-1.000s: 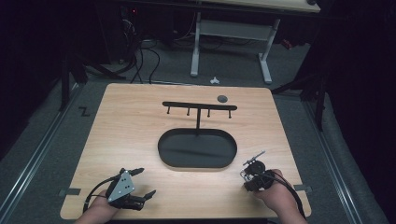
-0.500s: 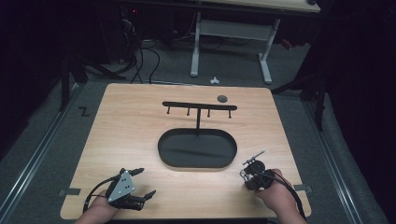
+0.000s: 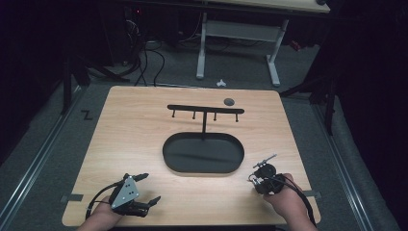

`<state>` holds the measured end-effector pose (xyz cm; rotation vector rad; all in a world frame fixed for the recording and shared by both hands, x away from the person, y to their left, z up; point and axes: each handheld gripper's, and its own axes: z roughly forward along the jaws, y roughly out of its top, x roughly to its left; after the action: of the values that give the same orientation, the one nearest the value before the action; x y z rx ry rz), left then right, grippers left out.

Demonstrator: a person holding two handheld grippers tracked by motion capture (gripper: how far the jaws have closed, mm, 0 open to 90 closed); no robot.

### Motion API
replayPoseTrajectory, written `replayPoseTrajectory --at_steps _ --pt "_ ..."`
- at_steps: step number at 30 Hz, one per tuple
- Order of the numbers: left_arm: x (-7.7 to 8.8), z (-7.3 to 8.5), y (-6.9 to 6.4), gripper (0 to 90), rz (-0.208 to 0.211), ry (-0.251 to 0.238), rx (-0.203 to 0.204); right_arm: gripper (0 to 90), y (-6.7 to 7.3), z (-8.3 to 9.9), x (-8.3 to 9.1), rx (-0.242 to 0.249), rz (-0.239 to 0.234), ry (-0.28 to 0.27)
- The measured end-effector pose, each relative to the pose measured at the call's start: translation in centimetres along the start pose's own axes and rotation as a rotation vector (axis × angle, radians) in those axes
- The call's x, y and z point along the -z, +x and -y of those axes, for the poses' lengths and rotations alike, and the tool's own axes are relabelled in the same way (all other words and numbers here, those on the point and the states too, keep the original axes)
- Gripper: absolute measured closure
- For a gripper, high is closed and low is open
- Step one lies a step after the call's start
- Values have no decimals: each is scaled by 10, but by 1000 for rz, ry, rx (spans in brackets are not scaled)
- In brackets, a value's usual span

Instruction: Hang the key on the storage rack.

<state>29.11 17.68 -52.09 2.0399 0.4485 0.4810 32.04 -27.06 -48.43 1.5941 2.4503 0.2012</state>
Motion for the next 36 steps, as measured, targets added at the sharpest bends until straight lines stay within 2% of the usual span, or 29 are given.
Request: replayPoseTrajectory --at_steps 2,6,8,9,16,17,18,23,25,27,32,36 --pt "0 0 0 152 0 0 0 655 0 0 -1 -5 1 2" --pt "0 0 0 152 1 0 0 624 2 -1 -2 4 7 0" --pt "0 0 0 152 1 0 0 608 4 -2 -3 20 26 5" --pt "0 0 0 152 1 0 0 605 4 -2 -4 38 31 0" --pt "0 0 0 152 2 1 -1 625 7 -4 -5 46 34 8" --pt "0 0 0 152 2 1 -2 618 6 -5 -5 68 34 4" --pt "0 0 0 152 2 1 -3 615 7 -5 -5 50 30 10" --pt "0 0 -1 152 5 1 -6 609 1 -7 -6 30 -4 27" --pt "0 0 -1 152 5 2 -7 608 -6 -9 -7 -18 -59 49" --pt "0 0 -1 152 5 2 -6 578 -10 -10 -8 -44 -81 59" --pt "-1 0 -1 152 0 0 -6 554 -10 -14 -9 -24 -86 70" --pt "-1 0 -2 152 1 5 -9 627 -8 -16 -9 6 -94 77"
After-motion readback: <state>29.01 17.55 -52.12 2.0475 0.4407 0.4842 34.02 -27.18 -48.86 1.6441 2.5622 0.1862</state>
